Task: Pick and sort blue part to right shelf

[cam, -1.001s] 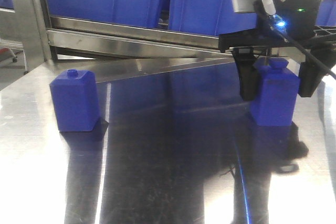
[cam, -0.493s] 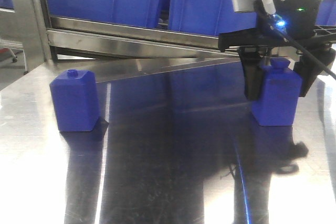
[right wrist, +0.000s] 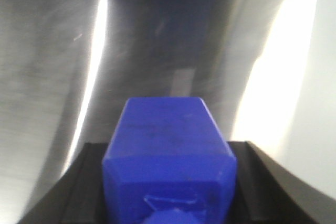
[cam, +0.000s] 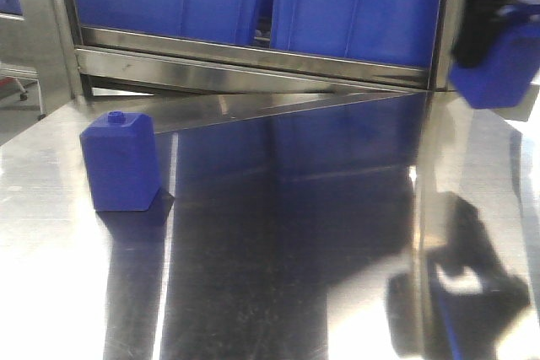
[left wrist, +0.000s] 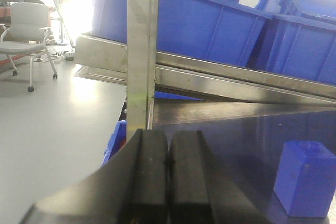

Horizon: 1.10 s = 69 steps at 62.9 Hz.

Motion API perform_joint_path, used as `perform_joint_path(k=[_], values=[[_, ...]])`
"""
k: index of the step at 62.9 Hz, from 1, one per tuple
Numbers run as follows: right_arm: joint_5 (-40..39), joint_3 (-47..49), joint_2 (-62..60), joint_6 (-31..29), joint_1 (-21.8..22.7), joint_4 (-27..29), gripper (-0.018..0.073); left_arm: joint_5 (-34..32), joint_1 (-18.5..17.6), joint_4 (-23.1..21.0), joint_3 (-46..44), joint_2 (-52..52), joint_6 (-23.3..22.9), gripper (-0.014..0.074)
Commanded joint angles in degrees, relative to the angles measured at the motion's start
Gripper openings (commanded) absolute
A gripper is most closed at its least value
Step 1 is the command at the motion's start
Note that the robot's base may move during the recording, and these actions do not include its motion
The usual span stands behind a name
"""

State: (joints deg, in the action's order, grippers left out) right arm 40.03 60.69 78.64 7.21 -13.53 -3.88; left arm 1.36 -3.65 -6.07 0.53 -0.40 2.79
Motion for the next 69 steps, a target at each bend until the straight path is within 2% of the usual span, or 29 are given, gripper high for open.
perform_joint_path(k=[1, 5, 14, 23, 28, 36, 54, 69], values=[[-10.63, -4.46, -7.76, -7.21, 4.64, 1.33, 0.0426, -5.17, -0.31, -0.06, 1.26, -1.07, -0.55, 0.0132], [-15.8, -8.68, -11.61, -9.65, 7.51, 2.29, 0.0426, -5.17, -0.31, -0.06, 1.26, -1.07, -0.55, 0.0132], [-26.23, -16.57, -19.27, -9.54, 12.03, 3.32, 0.0426, -5.17, -0.31, -0.06, 1.26, -1.07, -0.55, 0.0132], [-34.77, -23.25, -26.21, -8.25, 12.62, 3.38, 0.0426, -5.17, -0.31, -0.06, 1.26, -1.07, -0.55, 0.0132], [-38.48, -27.11, -30.32, -5.34, 12.56, 3.49, 0.0426, -5.17, -0.31, -0.06, 1.26, -1.07, -0.55, 0.0132], [-39.37, -31.07, -36.84, -2.25, 12.56, 3.49, 0.0426, -5.17, -0.31, -0.06, 1.26, -1.07, -0.55, 0.0132], [-33.09, -34.12, -51.28, -2.24, 12.56, 3.43, 0.0426, -5.17, -0.31, -0.06, 1.26, -1.07, -0.55, 0.0132], [-33.05, -34.17, -58.55, -2.24, 12.56, 3.43, 0.0426, -5.17, -0.31, -0.06, 1.26, -1.07, -0.55, 0.0132]])
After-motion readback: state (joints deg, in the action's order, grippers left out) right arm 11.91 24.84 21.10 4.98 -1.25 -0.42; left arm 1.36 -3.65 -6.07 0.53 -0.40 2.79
